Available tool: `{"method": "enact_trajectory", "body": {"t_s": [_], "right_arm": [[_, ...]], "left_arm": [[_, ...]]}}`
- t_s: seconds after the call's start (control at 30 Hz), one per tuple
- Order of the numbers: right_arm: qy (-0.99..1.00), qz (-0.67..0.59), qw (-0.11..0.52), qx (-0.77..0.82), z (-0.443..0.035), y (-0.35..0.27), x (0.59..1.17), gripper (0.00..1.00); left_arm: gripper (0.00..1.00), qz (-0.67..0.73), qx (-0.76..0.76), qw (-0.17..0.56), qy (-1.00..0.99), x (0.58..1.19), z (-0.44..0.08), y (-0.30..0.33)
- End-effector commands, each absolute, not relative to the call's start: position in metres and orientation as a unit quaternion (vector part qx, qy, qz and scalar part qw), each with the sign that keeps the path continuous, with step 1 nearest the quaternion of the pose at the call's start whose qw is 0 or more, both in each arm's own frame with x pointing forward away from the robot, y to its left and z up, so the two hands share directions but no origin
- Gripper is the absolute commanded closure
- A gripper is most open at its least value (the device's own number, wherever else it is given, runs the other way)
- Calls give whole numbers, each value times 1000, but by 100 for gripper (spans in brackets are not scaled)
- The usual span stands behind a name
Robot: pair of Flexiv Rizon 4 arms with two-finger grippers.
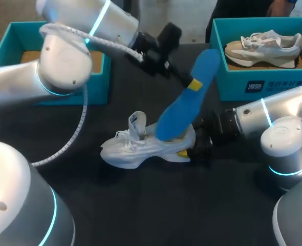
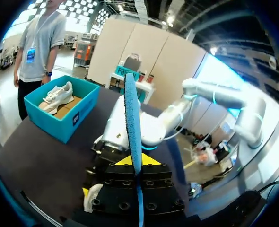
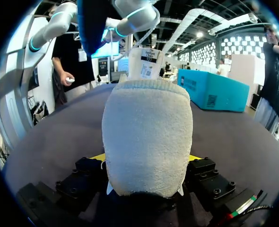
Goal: Take the shoe out of the shoebox, open the shoe tongue, remove and reinsert the insole, then place the shoe into the shoebox
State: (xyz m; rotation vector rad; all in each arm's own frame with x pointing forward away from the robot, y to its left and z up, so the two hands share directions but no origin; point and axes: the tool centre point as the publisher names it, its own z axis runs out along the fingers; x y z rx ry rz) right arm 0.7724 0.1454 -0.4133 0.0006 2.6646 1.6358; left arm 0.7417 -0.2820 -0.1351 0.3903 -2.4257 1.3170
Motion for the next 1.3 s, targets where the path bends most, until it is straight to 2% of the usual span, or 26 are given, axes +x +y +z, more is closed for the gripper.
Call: {"method": "enact_trajectory", "body": {"t_s": [0.03,0.27,0.5,1.0,1.1,1.3], "right_arm": [[853,522,8,0,-413,146,772,100],[853,522,8,0,-413,146,772,100],[853,522,8,0,-413,146,772,100],[853,522,8,0,-413,146,772,100],[853,522,8,0,-413,146,772,100],[853,522,8,0,-413,146,772,100]], "left_arm": [[100,518,193,263,-791,740,-118,-264],[100,534,240,336,-737,733,-94,-261],[100,545,262,378,-701,725,-73,-253],[100,548,256,377,-701,725,-70,-252],[100,552,250,419,-676,717,-57,-248],[100,533,244,434,-684,702,-38,-239]]}}
